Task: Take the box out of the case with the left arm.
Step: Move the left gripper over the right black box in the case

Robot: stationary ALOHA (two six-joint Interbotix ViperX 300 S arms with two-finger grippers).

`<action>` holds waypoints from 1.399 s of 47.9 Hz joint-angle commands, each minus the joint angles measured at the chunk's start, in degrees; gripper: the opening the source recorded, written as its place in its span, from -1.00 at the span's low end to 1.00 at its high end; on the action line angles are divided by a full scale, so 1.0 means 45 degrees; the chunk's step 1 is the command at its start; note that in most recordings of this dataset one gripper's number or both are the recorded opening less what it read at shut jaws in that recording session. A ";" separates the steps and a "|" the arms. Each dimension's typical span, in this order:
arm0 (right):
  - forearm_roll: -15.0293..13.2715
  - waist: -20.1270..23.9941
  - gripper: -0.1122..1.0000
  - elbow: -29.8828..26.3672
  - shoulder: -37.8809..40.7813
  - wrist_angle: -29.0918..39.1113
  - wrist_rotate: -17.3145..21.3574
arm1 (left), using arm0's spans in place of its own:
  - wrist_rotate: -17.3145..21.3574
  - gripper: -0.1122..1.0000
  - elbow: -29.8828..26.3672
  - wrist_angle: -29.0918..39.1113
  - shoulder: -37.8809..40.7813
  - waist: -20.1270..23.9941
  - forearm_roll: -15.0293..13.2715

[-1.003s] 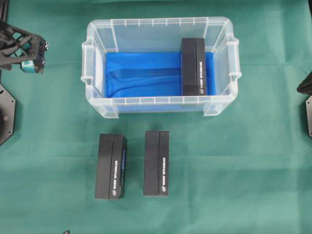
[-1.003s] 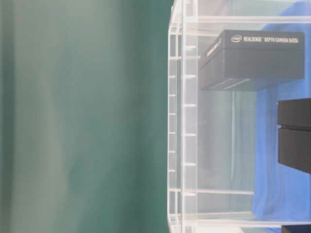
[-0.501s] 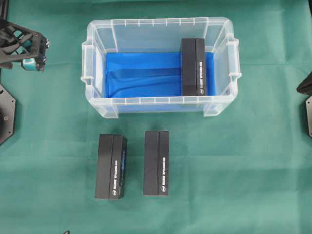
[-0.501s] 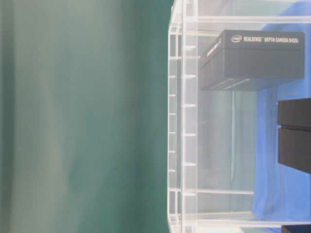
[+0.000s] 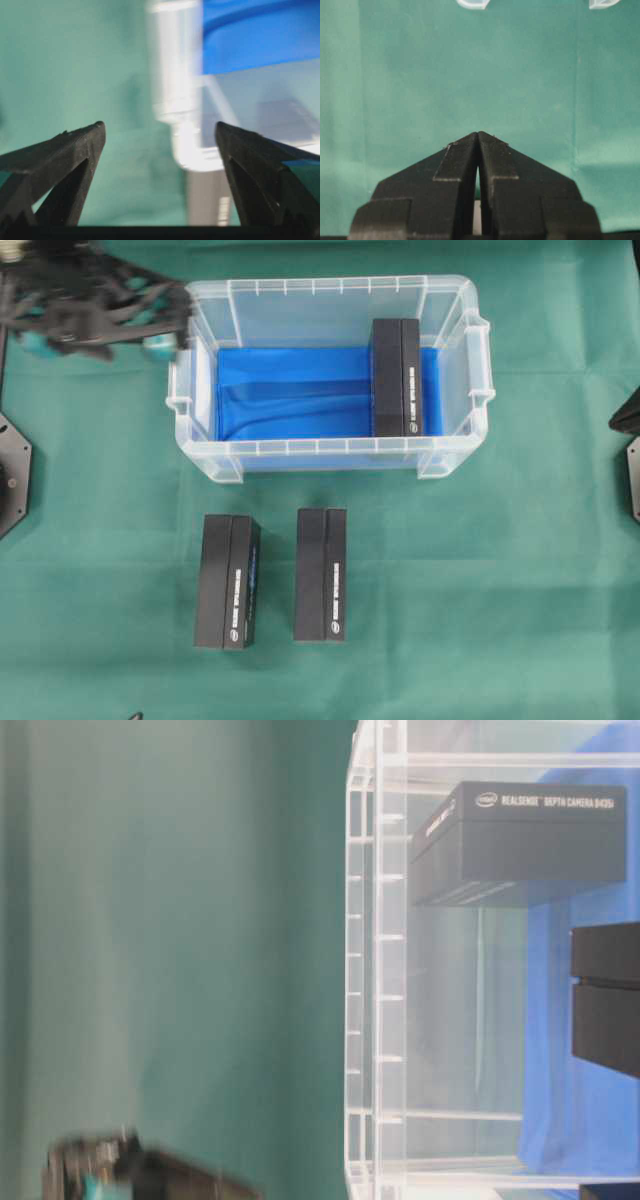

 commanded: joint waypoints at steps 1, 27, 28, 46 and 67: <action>0.0000 -0.0020 -0.67 -0.0352 0.0059 -0.0020 0.0020 | 0.0000 0.92 -0.1348 -0.0020 0.0781 -0.0234 -0.0020; 0.0020 -0.0020 -0.67 -0.0254 0.0039 0.1172 0.0020 | -0.0078 0.92 -0.7969 0.0508 0.6055 -0.1367 -0.0039; 0.0020 -0.0020 -0.67 -0.0254 0.0039 0.1152 0.0020 | -0.0078 0.92 -0.8164 0.0586 0.6230 -0.1406 -0.0020; 0.0020 -0.0020 -0.67 -0.0215 0.0039 0.1152 0.0000 | -0.0078 0.91 -1.1777 0.1094 0.9043 -0.1621 -0.0059; 0.0020 0.0000 -0.67 -0.0195 0.0039 0.1152 -0.0059 | -0.0449 0.92 -1.2813 0.1523 0.9844 -0.1543 -0.0039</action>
